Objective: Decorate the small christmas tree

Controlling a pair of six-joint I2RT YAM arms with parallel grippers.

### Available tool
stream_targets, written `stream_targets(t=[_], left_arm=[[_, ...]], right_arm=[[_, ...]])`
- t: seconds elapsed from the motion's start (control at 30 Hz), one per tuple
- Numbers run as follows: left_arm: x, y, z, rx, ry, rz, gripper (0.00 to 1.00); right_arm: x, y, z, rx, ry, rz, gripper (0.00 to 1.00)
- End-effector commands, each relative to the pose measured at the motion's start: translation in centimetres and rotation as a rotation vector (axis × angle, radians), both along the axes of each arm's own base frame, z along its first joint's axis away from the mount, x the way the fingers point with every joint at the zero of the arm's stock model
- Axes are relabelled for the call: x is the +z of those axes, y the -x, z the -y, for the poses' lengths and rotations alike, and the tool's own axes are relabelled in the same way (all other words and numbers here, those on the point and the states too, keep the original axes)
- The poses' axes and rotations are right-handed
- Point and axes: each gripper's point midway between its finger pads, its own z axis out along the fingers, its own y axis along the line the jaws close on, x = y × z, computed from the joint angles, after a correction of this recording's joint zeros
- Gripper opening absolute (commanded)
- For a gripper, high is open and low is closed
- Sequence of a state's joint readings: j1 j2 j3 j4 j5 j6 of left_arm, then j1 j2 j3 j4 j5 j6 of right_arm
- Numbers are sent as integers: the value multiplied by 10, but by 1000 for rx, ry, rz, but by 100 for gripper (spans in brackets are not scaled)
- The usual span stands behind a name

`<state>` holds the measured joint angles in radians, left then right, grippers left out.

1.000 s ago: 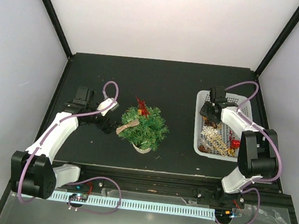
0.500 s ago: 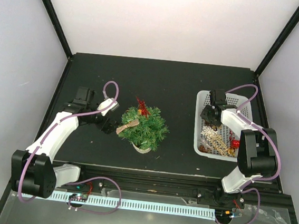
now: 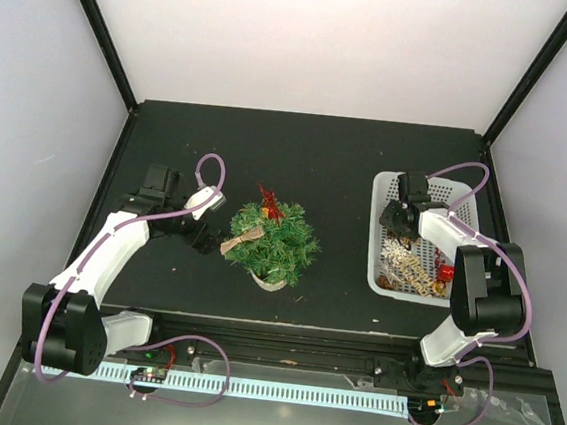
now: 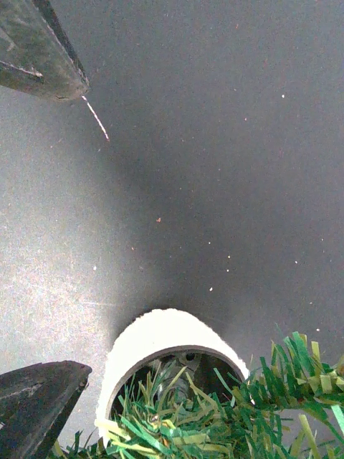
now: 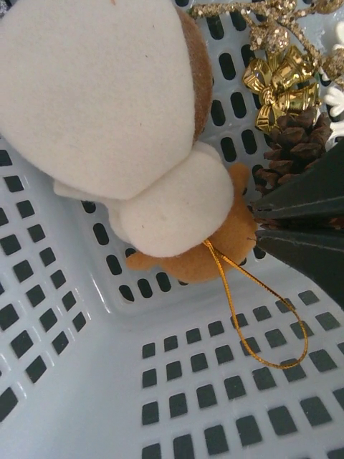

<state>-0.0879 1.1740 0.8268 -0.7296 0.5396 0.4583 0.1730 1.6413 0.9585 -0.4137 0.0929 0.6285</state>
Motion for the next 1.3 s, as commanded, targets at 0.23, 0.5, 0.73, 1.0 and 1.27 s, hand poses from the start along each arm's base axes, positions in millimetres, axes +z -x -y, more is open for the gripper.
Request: stream_targets(t=[0.23,0.5,0.73,1.0,1.27], left_arm=[[4,-4,1,0,12,14,99],[7,-5,-3,-3,-18,17,99],[14,-8,-7,-8,-52,32,99],[18,-7,-8,-10,-63,26,99],[16,-5,-10,-6,-70,18,99]], right_arm=[[-1,12,2,3,-4,-10,1],[26,21,8,-4,14,45,1],[76,44,1,47,-11,165,1],[155,76,-52,245,-65,336,1],[211,111,-126,451,-190,439,1]])
